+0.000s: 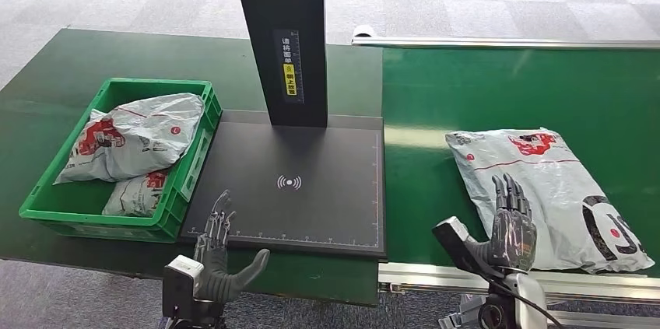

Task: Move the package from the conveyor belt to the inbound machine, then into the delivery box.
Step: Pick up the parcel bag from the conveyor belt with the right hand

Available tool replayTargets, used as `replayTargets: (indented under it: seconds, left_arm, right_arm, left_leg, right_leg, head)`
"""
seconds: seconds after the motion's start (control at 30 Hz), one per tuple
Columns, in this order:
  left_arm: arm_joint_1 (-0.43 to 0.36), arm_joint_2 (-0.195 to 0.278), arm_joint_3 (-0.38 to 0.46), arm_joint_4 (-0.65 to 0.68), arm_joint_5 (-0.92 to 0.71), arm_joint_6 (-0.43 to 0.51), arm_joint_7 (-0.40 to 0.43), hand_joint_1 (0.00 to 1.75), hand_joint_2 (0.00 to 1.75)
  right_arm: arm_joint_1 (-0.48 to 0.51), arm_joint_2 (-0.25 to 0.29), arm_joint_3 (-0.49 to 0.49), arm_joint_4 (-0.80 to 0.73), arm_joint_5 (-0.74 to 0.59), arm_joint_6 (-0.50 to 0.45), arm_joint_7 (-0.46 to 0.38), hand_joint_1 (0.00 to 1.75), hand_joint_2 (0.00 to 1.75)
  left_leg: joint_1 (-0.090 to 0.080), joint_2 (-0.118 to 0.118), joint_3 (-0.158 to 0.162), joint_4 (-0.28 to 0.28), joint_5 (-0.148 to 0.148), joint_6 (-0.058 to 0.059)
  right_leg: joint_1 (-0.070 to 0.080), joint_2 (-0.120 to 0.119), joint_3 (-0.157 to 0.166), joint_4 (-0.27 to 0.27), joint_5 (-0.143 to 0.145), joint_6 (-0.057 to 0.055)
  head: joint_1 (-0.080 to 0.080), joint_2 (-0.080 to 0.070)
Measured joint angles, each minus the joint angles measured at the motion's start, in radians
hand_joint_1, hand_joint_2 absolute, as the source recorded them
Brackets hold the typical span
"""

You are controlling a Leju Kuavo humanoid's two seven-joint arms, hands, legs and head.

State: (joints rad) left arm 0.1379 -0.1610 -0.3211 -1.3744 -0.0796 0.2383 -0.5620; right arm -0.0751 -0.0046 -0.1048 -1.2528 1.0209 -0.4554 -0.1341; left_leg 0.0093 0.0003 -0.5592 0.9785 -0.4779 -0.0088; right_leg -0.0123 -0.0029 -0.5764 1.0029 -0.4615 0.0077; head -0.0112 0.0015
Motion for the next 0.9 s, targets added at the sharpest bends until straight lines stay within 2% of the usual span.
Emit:
replayTargets:
  seconds: [0.2,0.4,0.5,0.63,0.7,0.77,0.83,0.9]
  left_arm:
    - [-0.009,0.000,0.006,-0.008,-0.017,-0.022,0.016,0.00,1.75]
    - [-0.011,0.009,0.010,-0.008,0.010,0.003,-0.009,0.00,1.75]
    - [-0.010,0.014,0.010,-0.008,0.026,0.023,-0.018,0.00,1.75]
    - [-0.010,0.018,0.010,-0.008,0.037,0.036,-0.019,0.00,1.75]
    - [-0.010,0.018,0.010,-0.008,0.037,0.037,-0.019,0.00,1.75]
    - [-0.011,0.021,0.009,-0.008,0.039,0.046,-0.019,0.00,1.75]
    - [-0.012,0.027,0.009,-0.008,0.043,0.062,-0.020,0.00,1.75]
    - [-0.013,0.030,0.009,-0.011,0.041,0.076,-0.022,0.00,1.75]
  right_arm:
    - [-0.128,-0.077,-0.126,0.267,0.083,0.014,0.086,0.00,1.75]
    - [-0.240,-0.150,-0.220,0.546,0.075,0.002,0.094,0.00,1.75]
    - [-0.287,-0.170,-0.243,0.640,0.076,-0.008,0.087,0.00,1.75]
    - [-0.321,-0.177,-0.255,0.698,0.081,-0.017,0.078,0.44,1.75]
    - [-0.322,-0.177,-0.255,0.699,0.081,-0.017,0.078,0.44,1.75]
    - [-0.338,-0.176,-0.257,0.726,0.083,-0.022,0.058,1.09,1.75]
    - [-0.356,-0.172,-0.259,0.756,0.072,-0.043,-0.001,1.75,1.75]
    - [-0.356,-0.160,-0.258,0.737,0.043,-0.072,-0.071,1.75,1.75]
  left_leg:
    - [-0.001,0.000,0.001,0.001,0.000,0.000]
    - [-0.001,0.000,0.000,0.000,0.000,0.000]
    - [0.000,0.000,0.001,0.000,0.000,0.000]
    - [0.000,0.000,0.002,0.000,0.000,0.000]
    - [0.000,0.000,0.002,0.000,0.000,0.000]
    - [-0.001,0.000,0.002,0.000,0.000,0.001]
    - [-0.001,0.000,0.002,0.001,0.000,0.001]
    - [-0.001,0.000,0.002,0.001,0.001,0.001]
  right_leg:
    - [-0.001,0.000,0.001,0.000,0.001,0.001]
    - [-0.001,0.000,0.000,0.000,0.001,0.001]
    - [-0.001,0.000,0.001,0.000,0.000,0.001]
    - [0.000,0.000,0.002,0.000,0.000,0.001]
    - [0.000,0.000,0.002,0.000,0.000,0.001]
    - [-0.001,0.000,0.003,0.000,0.001,0.001]
    - [-0.001,0.000,0.003,0.000,0.001,0.002]
    - [-0.001,0.000,0.003,0.000,0.002,0.002]
  head:
    - [0.000,0.000]
    - [0.000,0.000]
    - [0.000,0.000]
    - [0.000,0.000]
    - [0.000,0.000]
    - [0.000,0.000]
    - [0.000,0.000]
    - [0.000,0.000]
